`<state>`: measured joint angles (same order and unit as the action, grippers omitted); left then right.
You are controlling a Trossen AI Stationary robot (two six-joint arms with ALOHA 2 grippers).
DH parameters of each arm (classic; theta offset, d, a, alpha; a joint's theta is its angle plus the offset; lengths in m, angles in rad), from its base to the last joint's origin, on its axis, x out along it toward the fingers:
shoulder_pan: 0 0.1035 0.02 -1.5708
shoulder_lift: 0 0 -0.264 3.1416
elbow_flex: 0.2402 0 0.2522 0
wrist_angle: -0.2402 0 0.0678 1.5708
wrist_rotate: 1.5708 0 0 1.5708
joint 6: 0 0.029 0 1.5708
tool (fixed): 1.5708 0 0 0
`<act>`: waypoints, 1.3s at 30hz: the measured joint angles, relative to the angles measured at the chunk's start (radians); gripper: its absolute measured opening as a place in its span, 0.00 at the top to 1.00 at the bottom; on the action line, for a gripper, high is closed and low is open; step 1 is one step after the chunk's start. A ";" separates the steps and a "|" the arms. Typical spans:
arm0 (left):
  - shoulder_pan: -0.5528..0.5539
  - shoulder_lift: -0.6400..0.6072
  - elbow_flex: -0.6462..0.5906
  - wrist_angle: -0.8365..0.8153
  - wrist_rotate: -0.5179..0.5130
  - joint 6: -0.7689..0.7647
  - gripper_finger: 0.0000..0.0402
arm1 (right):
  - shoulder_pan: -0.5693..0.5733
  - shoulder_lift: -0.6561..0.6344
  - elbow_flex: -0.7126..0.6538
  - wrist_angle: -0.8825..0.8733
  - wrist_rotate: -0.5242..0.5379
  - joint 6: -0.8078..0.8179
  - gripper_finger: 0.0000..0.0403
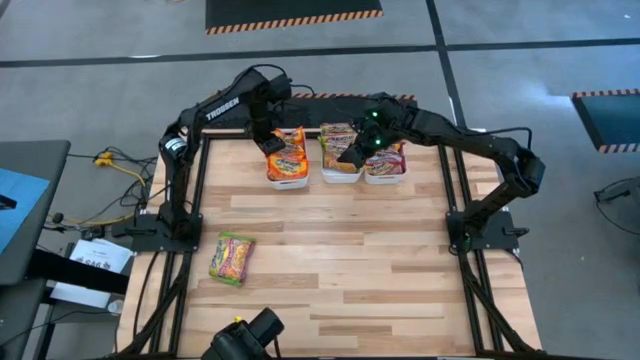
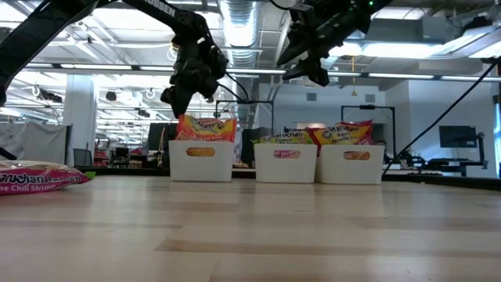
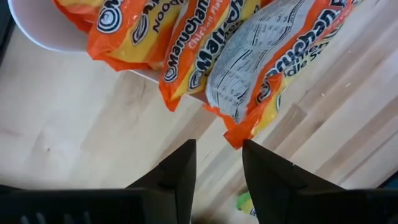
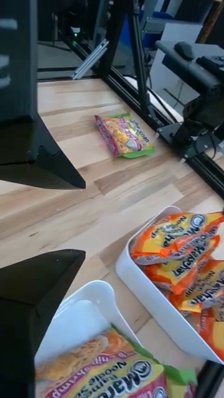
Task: Sort Maruchan noodles
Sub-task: Put the orange noodle pack into the left white bin
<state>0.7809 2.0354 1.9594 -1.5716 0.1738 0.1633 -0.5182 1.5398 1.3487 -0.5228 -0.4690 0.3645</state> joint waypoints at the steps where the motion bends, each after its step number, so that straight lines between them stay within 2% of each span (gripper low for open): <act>1: 0.002 0.000 0.000 0.000 0.000 -0.001 0.72 | 0.001 0.000 0.000 -0.005 0.000 -0.001 0.52; 6: 0.005 -0.015 0.000 0.001 0.002 -0.003 0.72 | 0.001 0.000 0.000 -0.032 0.000 -0.010 0.52; 16: 0.004 -0.170 0.001 0.000 0.030 -0.070 0.72 | 0.001 0.004 0.000 -0.032 0.000 -0.023 0.52; 22: -0.023 -0.219 -0.014 0.003 0.047 -0.085 0.72 | 0.001 0.004 0.000 -0.043 0.000 -0.025 0.52; 26: -0.056 -0.235 -0.128 0.025 0.075 -0.082 0.72 | 0.006 0.004 0.000 -0.065 0.001 -0.025 0.52; 32: -0.083 -0.269 -0.360 0.227 0.102 -0.110 0.72 | 0.029 0.004 0.000 -0.075 0.006 -0.029 0.52; 39: -0.082 -0.321 -0.571 0.404 0.099 -0.153 0.72 | 0.033 0.004 0.000 -0.075 0.008 -0.026 0.52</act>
<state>0.6991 1.7141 1.3884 -1.1679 0.2731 0.0105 -0.4854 1.5436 1.3487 -0.5980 -0.4610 0.3382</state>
